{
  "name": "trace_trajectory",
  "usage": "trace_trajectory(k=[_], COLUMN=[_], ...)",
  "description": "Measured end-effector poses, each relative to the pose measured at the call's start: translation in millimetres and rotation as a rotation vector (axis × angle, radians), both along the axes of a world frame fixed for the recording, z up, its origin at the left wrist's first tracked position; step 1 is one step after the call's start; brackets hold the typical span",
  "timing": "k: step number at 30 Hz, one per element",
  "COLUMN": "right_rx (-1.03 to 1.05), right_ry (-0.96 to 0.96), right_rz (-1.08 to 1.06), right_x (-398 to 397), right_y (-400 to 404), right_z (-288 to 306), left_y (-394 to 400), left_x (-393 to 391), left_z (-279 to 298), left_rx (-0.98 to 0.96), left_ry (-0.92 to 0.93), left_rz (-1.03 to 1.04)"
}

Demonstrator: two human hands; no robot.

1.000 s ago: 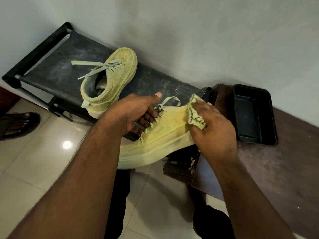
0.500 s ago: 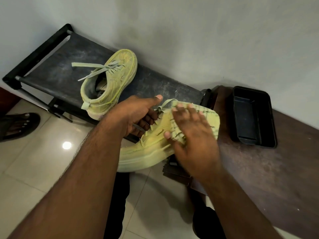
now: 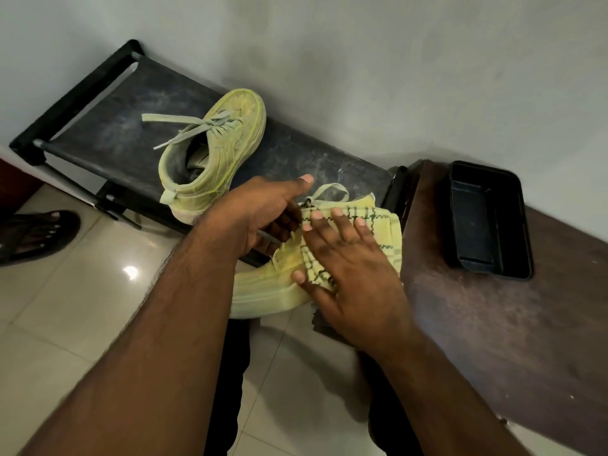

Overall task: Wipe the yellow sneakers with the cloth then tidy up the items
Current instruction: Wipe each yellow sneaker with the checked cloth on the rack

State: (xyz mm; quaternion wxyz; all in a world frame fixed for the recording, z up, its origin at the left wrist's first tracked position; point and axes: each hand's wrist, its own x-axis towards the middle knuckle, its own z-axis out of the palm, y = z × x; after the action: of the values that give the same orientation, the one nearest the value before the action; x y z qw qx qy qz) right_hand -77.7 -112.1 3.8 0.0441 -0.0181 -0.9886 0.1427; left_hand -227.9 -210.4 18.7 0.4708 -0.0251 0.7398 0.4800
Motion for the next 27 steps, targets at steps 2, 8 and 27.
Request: trace_trajectory(k=[2,8,27], right_rx=[-0.037,-0.132,-0.227], right_ry=[0.024,-0.013,-0.090], right_rz=[-0.107,-0.209,-0.513], right_x=[2.2,12.8,9.8], right_y=[16.2,17.2,40.9], right_z=[0.2,2.1,6.1], left_y=[0.3,0.8,5.4], left_x=[0.2,-0.2,4.2], left_z=[0.3,1.4,-0.4], left_rx=[0.002,-0.004,-0.026], left_ry=[0.004,0.007,0.055], left_rz=[0.005,0.019,0.041])
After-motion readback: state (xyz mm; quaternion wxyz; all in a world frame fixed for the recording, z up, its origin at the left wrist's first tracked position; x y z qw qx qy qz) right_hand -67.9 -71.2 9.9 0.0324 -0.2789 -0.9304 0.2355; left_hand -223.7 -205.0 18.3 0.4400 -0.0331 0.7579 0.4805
